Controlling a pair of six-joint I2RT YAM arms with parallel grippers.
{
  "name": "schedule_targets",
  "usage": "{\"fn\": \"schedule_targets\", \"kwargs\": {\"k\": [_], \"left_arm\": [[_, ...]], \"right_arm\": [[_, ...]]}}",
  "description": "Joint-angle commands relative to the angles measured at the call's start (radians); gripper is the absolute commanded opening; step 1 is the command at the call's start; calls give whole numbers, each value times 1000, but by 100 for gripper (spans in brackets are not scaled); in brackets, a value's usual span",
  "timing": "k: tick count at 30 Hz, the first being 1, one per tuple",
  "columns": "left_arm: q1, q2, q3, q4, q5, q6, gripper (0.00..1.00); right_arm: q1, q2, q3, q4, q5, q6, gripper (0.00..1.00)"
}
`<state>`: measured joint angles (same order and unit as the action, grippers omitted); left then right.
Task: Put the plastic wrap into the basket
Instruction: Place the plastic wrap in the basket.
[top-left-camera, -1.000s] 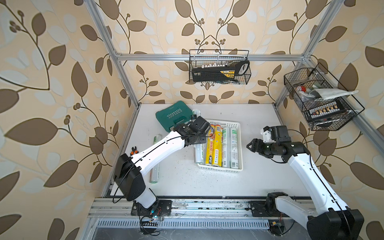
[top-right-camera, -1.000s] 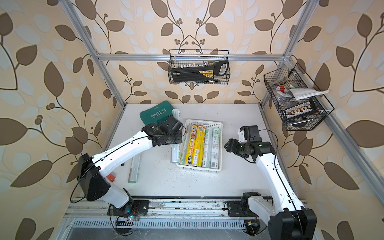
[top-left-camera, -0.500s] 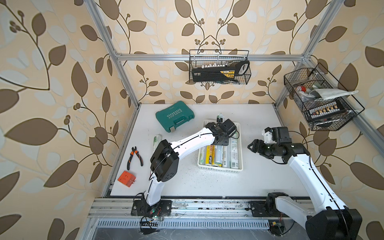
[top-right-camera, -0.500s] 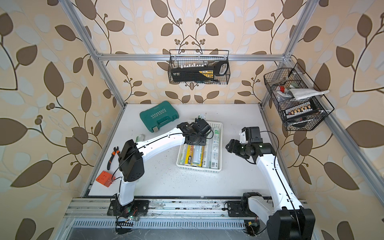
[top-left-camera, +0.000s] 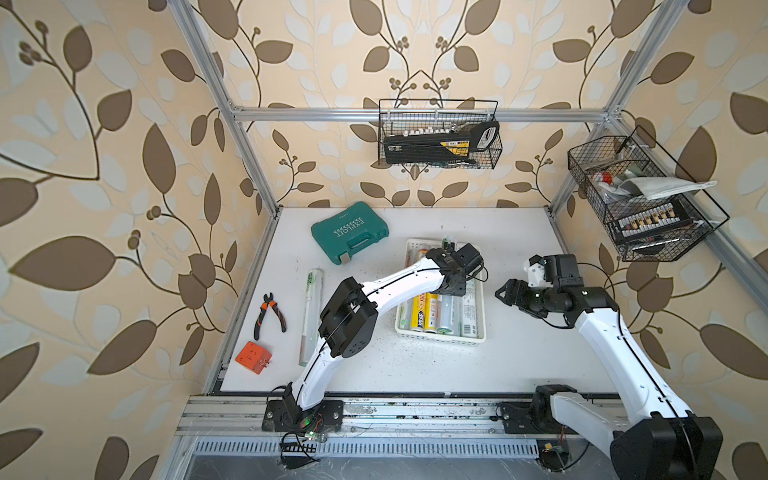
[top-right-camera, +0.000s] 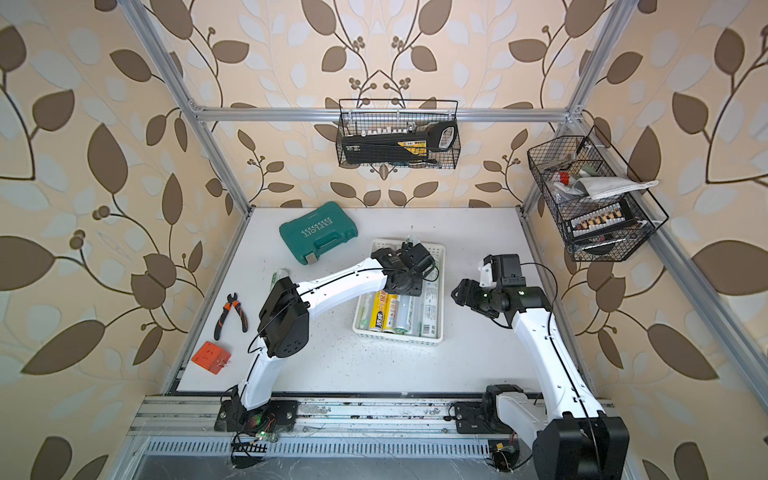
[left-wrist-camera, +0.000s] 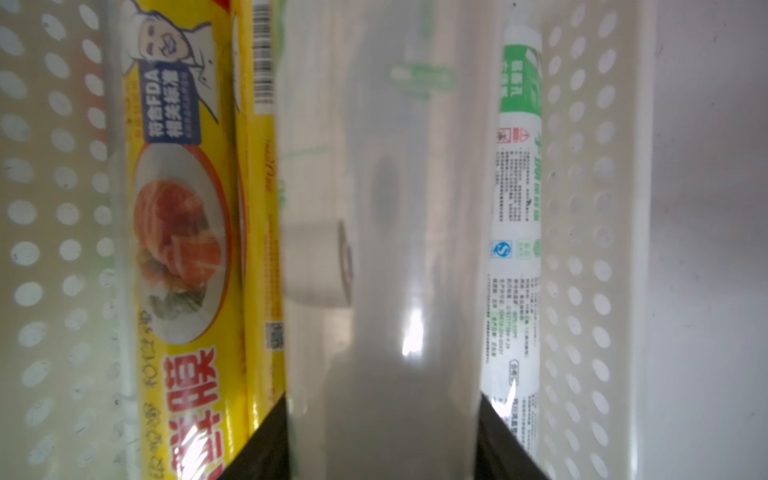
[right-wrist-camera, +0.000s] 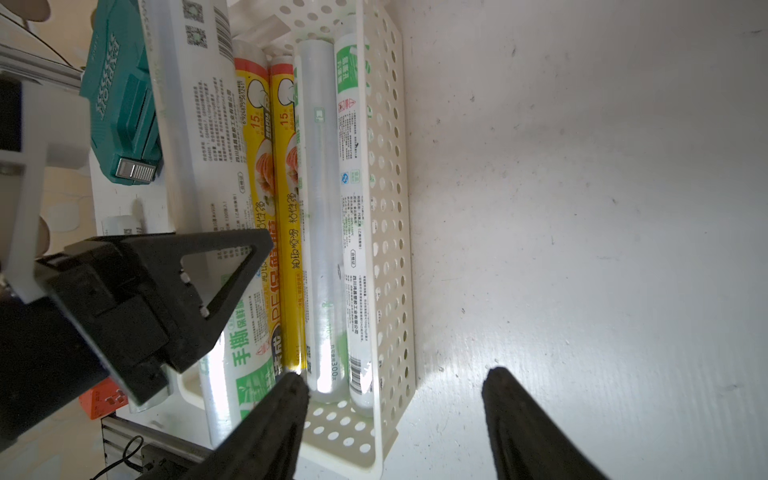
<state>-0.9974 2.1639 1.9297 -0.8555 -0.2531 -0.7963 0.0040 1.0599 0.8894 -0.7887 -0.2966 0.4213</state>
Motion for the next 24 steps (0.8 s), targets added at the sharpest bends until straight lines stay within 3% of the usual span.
{"fn": "schedule_targets", "kwargs": {"k": [1, 24], "left_arm": [[-14, -10, 39, 15, -3, -25, 45], [-18, 32, 34, -27, -2, -64, 48]], "right_arm": [[-4, 2, -19, 5, -21, -13, 70], [-9, 8, -19, 3, -33, -12, 70]]}}
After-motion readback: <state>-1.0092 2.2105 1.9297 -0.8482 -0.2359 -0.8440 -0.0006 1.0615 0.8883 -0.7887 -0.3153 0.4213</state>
